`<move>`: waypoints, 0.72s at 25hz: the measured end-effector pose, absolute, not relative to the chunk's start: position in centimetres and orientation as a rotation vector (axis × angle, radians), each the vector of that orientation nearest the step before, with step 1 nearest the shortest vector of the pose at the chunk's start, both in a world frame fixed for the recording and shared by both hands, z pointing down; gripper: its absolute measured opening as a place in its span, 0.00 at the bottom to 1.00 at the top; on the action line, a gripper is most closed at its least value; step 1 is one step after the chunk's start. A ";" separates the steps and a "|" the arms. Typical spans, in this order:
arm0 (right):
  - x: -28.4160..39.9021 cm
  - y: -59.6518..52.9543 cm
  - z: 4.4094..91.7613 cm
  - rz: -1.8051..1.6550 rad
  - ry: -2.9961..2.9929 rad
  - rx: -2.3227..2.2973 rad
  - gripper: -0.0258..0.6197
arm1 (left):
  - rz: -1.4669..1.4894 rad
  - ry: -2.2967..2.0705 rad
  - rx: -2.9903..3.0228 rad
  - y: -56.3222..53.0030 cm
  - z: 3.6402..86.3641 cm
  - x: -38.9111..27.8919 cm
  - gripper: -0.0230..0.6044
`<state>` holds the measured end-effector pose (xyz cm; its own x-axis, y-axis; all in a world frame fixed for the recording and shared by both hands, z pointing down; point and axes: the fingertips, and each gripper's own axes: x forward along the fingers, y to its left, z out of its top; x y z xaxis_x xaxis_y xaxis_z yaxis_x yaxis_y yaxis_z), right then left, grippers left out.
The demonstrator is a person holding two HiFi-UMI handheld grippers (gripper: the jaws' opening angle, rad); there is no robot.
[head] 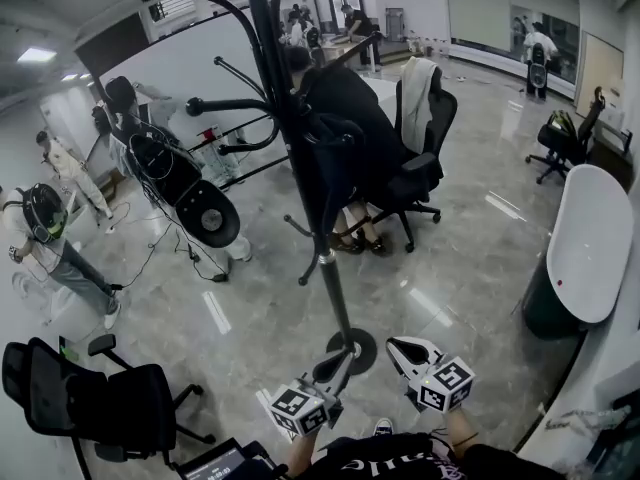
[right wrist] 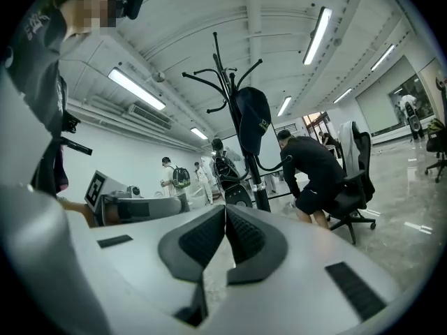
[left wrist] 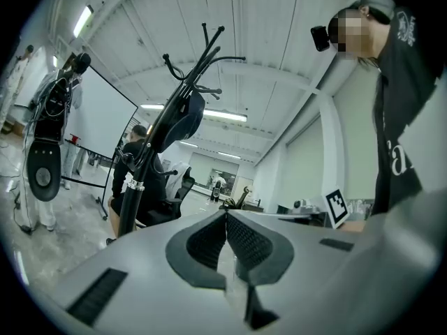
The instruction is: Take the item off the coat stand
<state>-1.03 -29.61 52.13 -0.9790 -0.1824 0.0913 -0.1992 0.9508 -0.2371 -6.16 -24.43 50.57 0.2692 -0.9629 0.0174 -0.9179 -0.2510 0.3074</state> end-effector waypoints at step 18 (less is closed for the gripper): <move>-10.9 -45.1 37.0 -0.094 -3.220 0.274 0.07 | -0.190 -1.709 2.410 -32.2 48.4 -11.6 0.04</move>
